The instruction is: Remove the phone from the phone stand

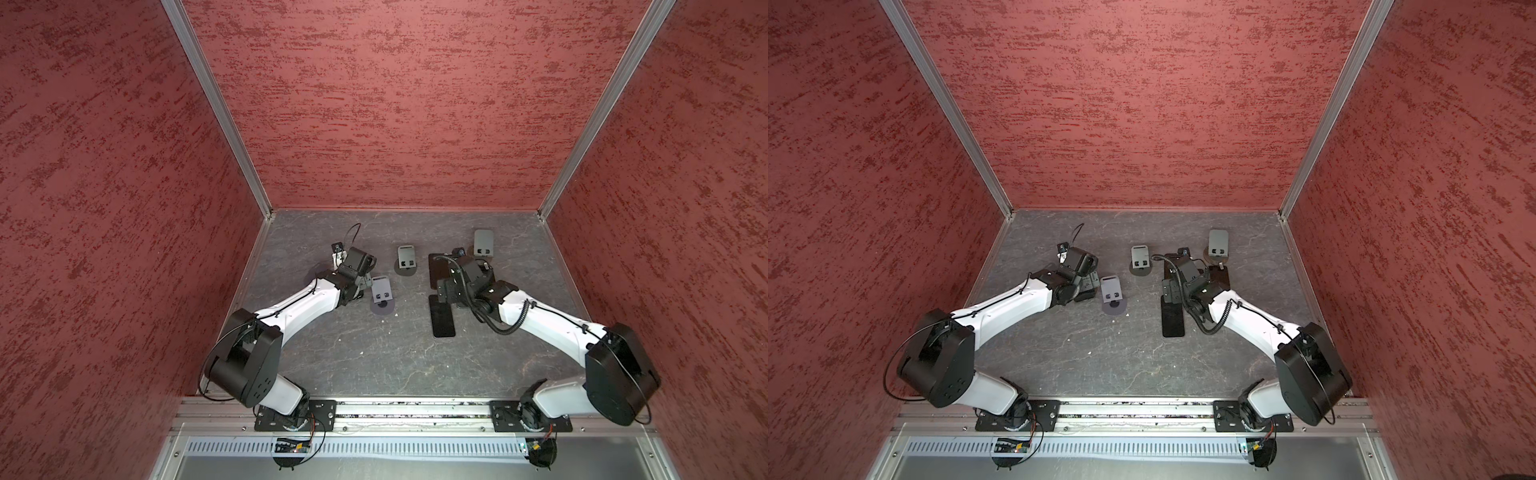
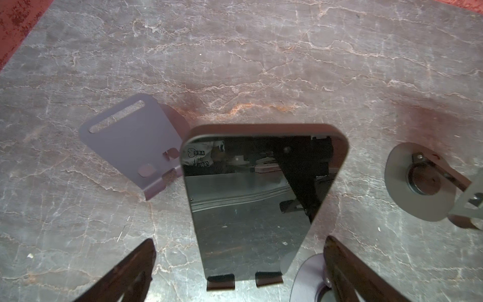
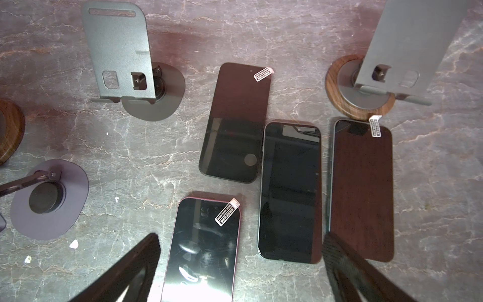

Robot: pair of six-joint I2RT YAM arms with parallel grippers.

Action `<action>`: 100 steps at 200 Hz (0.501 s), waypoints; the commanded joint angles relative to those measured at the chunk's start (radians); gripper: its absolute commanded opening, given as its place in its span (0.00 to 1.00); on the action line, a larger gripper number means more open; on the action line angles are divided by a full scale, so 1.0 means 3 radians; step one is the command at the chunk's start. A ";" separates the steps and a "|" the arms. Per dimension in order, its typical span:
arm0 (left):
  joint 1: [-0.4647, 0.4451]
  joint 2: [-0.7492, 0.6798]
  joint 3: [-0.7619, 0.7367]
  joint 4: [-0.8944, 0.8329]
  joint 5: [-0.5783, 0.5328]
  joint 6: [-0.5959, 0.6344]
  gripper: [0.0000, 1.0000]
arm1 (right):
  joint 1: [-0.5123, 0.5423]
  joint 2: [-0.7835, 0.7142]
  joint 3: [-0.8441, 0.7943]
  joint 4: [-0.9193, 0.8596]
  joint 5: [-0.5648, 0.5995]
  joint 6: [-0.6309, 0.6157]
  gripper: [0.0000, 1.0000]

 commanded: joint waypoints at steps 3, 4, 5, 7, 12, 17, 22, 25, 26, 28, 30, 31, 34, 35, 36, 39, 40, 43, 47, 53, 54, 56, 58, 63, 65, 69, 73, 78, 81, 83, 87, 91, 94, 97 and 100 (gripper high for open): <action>0.0020 0.0065 0.0084 0.0141 -0.0027 0.0100 1.00 | -0.0023 0.0037 -0.0025 0.0060 0.0053 -0.0029 0.99; 0.0020 0.0066 0.0085 0.0144 -0.0028 0.0101 1.00 | -0.0023 0.0037 -0.0025 0.0062 0.0053 -0.0029 0.99; 0.0020 0.0069 0.0086 0.0151 -0.0026 0.0104 1.00 | -0.0023 0.0037 -0.0025 0.0062 0.0053 -0.0029 0.99; 0.0020 0.0071 0.0086 0.0152 -0.0025 0.0108 1.00 | -0.0023 0.0037 -0.0026 0.0062 0.0053 -0.0029 0.99; 0.0020 0.0082 0.0086 0.0169 -0.0025 0.0126 1.00 | -0.0023 0.0046 -0.0025 0.0063 0.0053 -0.0031 0.99; 0.0020 0.0090 0.0087 0.0188 -0.0029 0.0142 0.99 | -0.0028 0.0051 -0.0024 0.0067 0.0053 -0.0036 0.99; 0.0020 0.0102 0.0082 0.0203 -0.0033 0.0157 0.99 | -0.0028 0.0056 -0.0025 0.0068 0.0053 -0.0034 0.99; 0.0020 0.0103 0.0082 0.0214 -0.0037 0.0162 0.99 | -0.0030 0.0060 -0.0024 0.0068 0.0049 -0.0036 0.99; 0.0020 0.0103 0.0082 0.0217 -0.0038 0.0165 0.99 | -0.0029 0.0061 -0.0025 0.0068 0.0048 -0.0035 0.99; 0.0020 0.0107 0.0082 0.0218 -0.0039 0.0172 0.99 | -0.0029 0.0062 -0.0022 0.0068 0.0048 -0.0034 0.99; 0.0020 0.0108 0.0082 0.0226 -0.0042 0.0174 0.98 | -0.0029 0.0067 -0.0025 0.0068 0.0048 -0.0034 0.99; 0.0020 0.0113 0.0079 0.0233 -0.0043 0.0179 0.98 | -0.0028 0.0067 -0.0025 0.0068 0.0048 -0.0034 0.99; 0.0020 0.0113 0.0077 0.0243 -0.0045 0.0187 0.98 | -0.0031 0.0072 -0.0026 0.0066 0.0048 -0.0034 0.99; 0.0020 0.0116 0.0074 0.0246 -0.0045 0.0191 0.98 | -0.0030 0.0072 -0.0026 0.0067 0.0048 -0.0034 0.99; 0.0020 0.0117 0.0073 0.0248 -0.0047 0.0193 0.98 | -0.0029 0.0073 -0.0026 0.0068 0.0048 -0.0028 0.99; 0.0020 0.0121 0.0071 0.0262 -0.0050 0.0198 0.97 | -0.0029 0.0077 -0.0023 0.0068 0.0044 -0.0033 0.99; 0.0023 0.0122 0.0071 0.0261 -0.0052 0.0199 0.97 | -0.0029 0.0080 -0.0024 0.0068 0.0043 -0.0033 0.99; 0.0023 0.0127 0.0071 0.0266 -0.0055 0.0201 0.97 | -0.0028 0.0083 -0.0023 0.0068 0.0043 -0.0031 0.99; 0.0025 0.0132 0.0071 0.0269 -0.0060 0.0210 0.97 | -0.0029 0.0082 -0.0025 0.0068 0.0040 -0.0035 0.99; 0.0025 0.0140 0.0071 0.0286 -0.0060 0.0231 0.96 | -0.0028 0.0083 -0.0024 0.0068 0.0038 -0.0034 0.99; 0.0025 0.0142 0.0071 0.0286 -0.0060 0.0233 0.96 | -0.0031 0.0083 -0.0022 0.0068 0.0038 -0.0036 0.99; 0.0028 0.0143 0.0071 0.0286 -0.0067 0.0239 0.96 | -0.0029 0.0083 -0.0025 0.0068 0.0038 -0.0037 0.99; 0.0030 0.0146 0.0074 0.0292 -0.0068 0.0244 0.96 | -0.0032 0.0083 -0.0023 0.0067 0.0038 -0.0036 0.99; 0.0030 0.0153 0.0071 0.0294 -0.0070 0.0251 0.96 | -0.0033 0.0083 -0.0026 0.0068 0.0034 -0.0033 0.99; 0.0030 0.0154 0.0071 0.0299 -0.0078 0.0256 0.96 | -0.0030 0.0083 -0.0026 0.0068 0.0033 -0.0034 0.99; 0.0034 0.0158 0.0071 0.0303 -0.0078 0.0268 0.95 | -0.0031 0.0083 -0.0026 0.0068 0.0030 -0.0033 0.99; 0.0035 0.0163 0.0067 0.0310 -0.0076 0.0272 0.95 | -0.0033 0.0083 -0.0026 0.0064 0.0028 -0.0034 0.99; 0.0046 0.0168 0.0066 0.0307 -0.0076 0.0273 0.95 | -0.0035 0.0083 -0.0021 0.0063 0.0027 -0.0027 0.99; 0.0046 0.0172 0.0066 0.0311 -0.0072 0.0276 0.95 | -0.0034 0.0083 -0.0024 0.0062 0.0027 -0.0027 0.99; 0.0048 0.0174 0.0066 0.0314 -0.0071 0.0280 0.95 | -0.0034 0.0083 -0.0029 0.0063 0.0027 -0.0028 0.99; 0.0051 0.0179 0.0066 0.0312 -0.0070 0.0281 0.95 | -0.0034 0.0083 -0.0029 0.0063 0.0026 -0.0028 0.99; 0.0055 0.0187 0.0066 0.0311 -0.0070 0.0282 0.94 | -0.0034 0.0083 -0.0030 0.0063 0.0027 -0.0026 0.99; 0.0056 0.0189 0.0065 0.0312 -0.0070 0.0283 0.94 | -0.0034 0.0083 -0.0033 0.0063 0.0025 -0.0023 0.99; 0.0060 0.0194 0.0065 0.0311 -0.0068 0.0286 0.94 | -0.0034 0.0083 -0.0032 0.0063 0.0027 -0.0028 0.99; 0.0061 0.0199 0.0066 0.0311 -0.0067 0.0287 0.94 | -0.0034 0.0083 -0.0034 0.0067 0.0027 -0.0028 0.99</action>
